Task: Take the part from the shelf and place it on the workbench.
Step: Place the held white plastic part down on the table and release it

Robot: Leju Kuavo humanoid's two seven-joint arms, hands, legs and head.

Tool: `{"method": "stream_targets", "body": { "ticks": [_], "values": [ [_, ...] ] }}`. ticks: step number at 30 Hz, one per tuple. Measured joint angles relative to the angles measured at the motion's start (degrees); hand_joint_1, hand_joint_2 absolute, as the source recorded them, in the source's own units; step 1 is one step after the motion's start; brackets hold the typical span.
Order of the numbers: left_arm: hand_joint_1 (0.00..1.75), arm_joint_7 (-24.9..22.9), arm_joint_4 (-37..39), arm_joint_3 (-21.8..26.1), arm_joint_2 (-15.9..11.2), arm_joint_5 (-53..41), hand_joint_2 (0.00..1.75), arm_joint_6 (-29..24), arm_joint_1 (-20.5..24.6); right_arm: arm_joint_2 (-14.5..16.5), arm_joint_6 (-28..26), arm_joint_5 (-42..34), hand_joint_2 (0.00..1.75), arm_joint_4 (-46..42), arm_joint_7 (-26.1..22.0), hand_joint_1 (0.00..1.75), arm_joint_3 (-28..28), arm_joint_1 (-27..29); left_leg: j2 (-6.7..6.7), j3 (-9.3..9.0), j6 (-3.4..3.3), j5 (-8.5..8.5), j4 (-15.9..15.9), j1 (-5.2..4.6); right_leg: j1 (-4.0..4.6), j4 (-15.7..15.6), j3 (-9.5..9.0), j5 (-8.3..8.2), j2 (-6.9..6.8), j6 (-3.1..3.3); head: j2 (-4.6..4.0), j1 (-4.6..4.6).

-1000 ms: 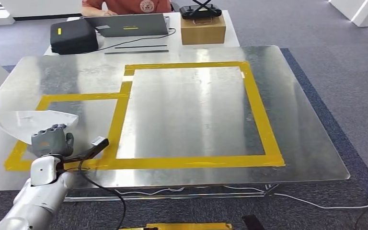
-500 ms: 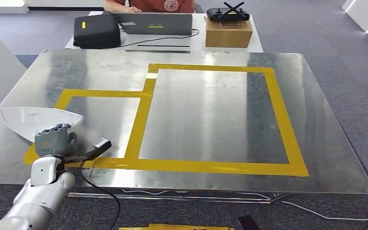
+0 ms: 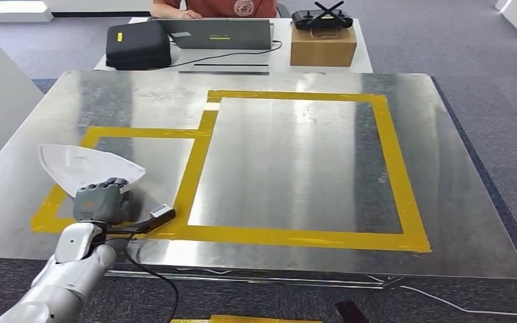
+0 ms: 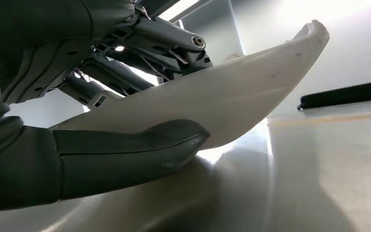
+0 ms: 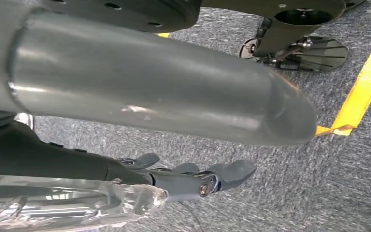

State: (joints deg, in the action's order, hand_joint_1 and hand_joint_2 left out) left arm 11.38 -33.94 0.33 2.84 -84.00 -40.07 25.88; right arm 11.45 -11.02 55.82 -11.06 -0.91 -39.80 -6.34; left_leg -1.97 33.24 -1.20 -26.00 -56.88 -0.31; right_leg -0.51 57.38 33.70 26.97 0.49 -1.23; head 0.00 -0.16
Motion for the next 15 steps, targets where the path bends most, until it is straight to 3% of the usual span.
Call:
{"method": "stream_targets", "body": {
  "ticks": [4, 15],
  "values": [
    [1.75, -0.06, 2.34, -0.51, 0.20, -0.84, 1.75, -0.07, 0.50, 0.00, 0.17, 0.55, 0.00, 0.00, 0.19, 0.00, 0.03, -0.26, 0.00, -0.03, 0.51, 0.04, 0.08, 0.01, 0.00, 0.07, 0.00, 0.00, 0.00, 0.07, -0.01, 0.01],
    [1.75, -0.54, 6.12, -2.43, 0.81, -2.58, 1.75, -0.04, 1.54, 0.00, 0.57, 1.10, 0.00, 0.01, 0.32, 0.00, 0.06, -0.54, -0.01, -0.08, 0.52, 0.04, 0.08, -0.35, -0.37, 0.04, -0.18, -0.04, -0.12, 0.00, 0.00, 0.03]
  ]
}}
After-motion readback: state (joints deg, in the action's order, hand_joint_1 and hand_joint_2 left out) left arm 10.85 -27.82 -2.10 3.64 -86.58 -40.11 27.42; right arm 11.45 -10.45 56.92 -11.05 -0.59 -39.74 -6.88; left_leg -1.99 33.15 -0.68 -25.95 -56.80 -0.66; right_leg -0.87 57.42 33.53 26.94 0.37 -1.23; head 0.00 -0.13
